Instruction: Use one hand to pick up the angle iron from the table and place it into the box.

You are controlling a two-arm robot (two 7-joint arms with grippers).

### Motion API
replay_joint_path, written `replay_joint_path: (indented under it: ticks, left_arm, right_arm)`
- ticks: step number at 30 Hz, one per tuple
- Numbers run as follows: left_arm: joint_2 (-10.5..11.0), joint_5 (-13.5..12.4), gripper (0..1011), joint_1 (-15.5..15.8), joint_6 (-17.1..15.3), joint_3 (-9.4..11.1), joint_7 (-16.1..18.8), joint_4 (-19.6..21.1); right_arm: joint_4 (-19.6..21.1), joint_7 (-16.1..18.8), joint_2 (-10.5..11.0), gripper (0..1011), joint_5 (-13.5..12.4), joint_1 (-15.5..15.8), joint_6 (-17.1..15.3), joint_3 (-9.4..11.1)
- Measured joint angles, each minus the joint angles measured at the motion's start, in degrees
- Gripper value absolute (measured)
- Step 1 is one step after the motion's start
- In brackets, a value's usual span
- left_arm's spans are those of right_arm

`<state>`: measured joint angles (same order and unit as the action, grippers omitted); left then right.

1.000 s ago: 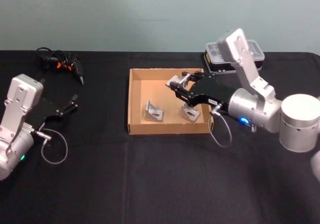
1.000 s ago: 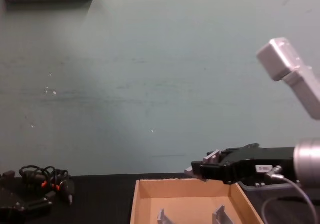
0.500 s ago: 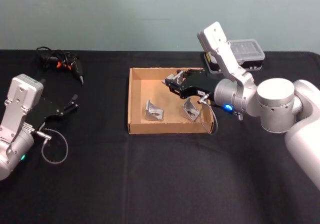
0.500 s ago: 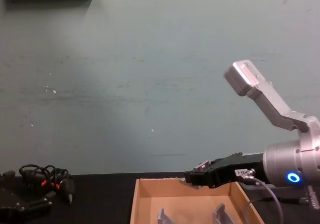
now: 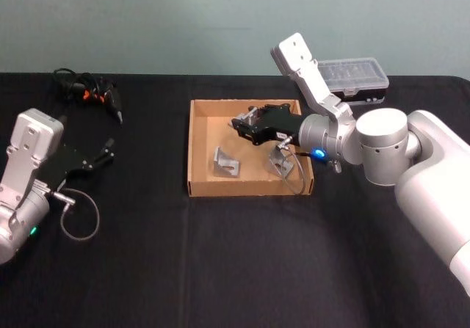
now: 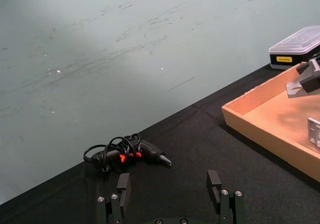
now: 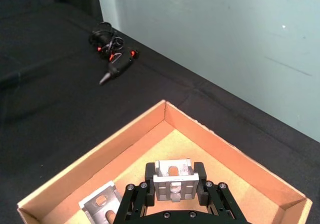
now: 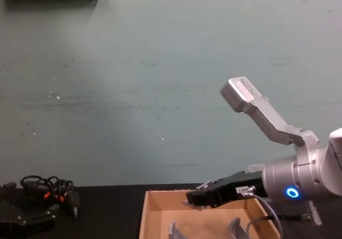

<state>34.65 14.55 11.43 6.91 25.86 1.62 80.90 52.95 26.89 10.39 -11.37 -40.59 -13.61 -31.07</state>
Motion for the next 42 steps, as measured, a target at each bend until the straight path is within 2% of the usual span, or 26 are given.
replay_joint_path:
  ticks: [16,33,36,42]
  left_arm:
    - [0.0,0.0,1000,0.0,0.0,0.0,0.0,0.0]
    - [0.0,0.0,1000,0.0,0.0,0.0,0.0,0.0]
    - [0.0,0.0,1000,0.0,0.0,0.0,0.0,0.0]
    - [0.0,0.0,1000,0.0,0.0,0.0,0.0,0.0]
  right_arm:
    - [-6.9,1.3,-2.2,456,2.0,-2.3,0.9,0.3]
    - [-9.3,2.4,-3.0,456,3.7,-2.7,1.7,0.6]
    - [-9.7,2.5,-3.2,520,3.9,-2.9,1.8,0.6]
    - [-9.3,2.4,-3.1,716,4.2,-2.5,2.3,1.1]
